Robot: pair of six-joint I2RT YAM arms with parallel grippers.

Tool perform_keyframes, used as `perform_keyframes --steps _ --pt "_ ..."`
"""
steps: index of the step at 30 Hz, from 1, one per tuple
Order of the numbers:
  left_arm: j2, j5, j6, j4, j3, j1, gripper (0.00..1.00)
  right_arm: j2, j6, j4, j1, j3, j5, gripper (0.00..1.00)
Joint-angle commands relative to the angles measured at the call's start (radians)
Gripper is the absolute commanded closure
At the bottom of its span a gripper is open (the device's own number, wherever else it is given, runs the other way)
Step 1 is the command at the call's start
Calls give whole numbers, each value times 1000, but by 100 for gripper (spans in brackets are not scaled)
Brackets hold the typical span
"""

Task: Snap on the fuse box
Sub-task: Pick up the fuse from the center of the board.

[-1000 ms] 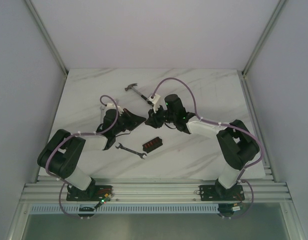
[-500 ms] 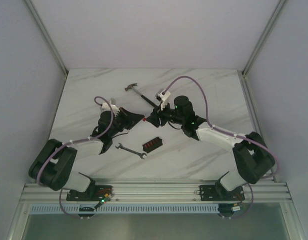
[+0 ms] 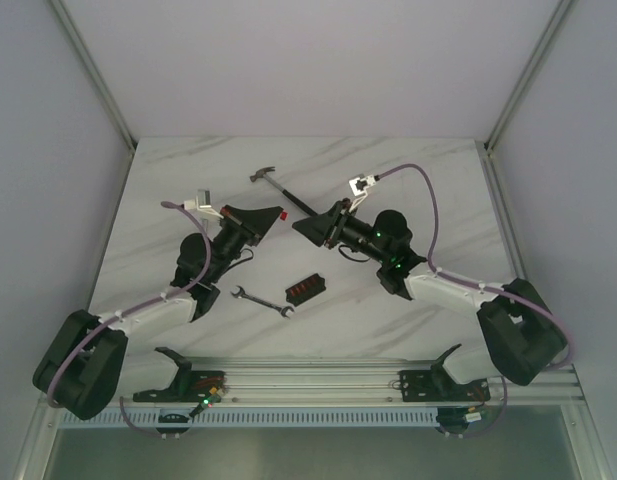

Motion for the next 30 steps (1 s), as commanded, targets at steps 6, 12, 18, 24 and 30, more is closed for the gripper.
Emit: perform_keyframes --steps 6,12,18,24,30 --pt "3 -26 -80 187 -17 -30 100 58 231 290 -18 17 -56 65" --pt "8 -22 -85 213 -8 -51 100 87 258 329 -20 35 -73 67" --pt "18 -23 -88 221 -7 -62 100 89 273 368 -27 40 -97 70" --pt "36 -14 -99 244 -2 -69 100 107 307 408 -33 40 -112 74" --pt "47 -9 -109 255 -3 -73 100 118 332 443 -42 37 -118 78"
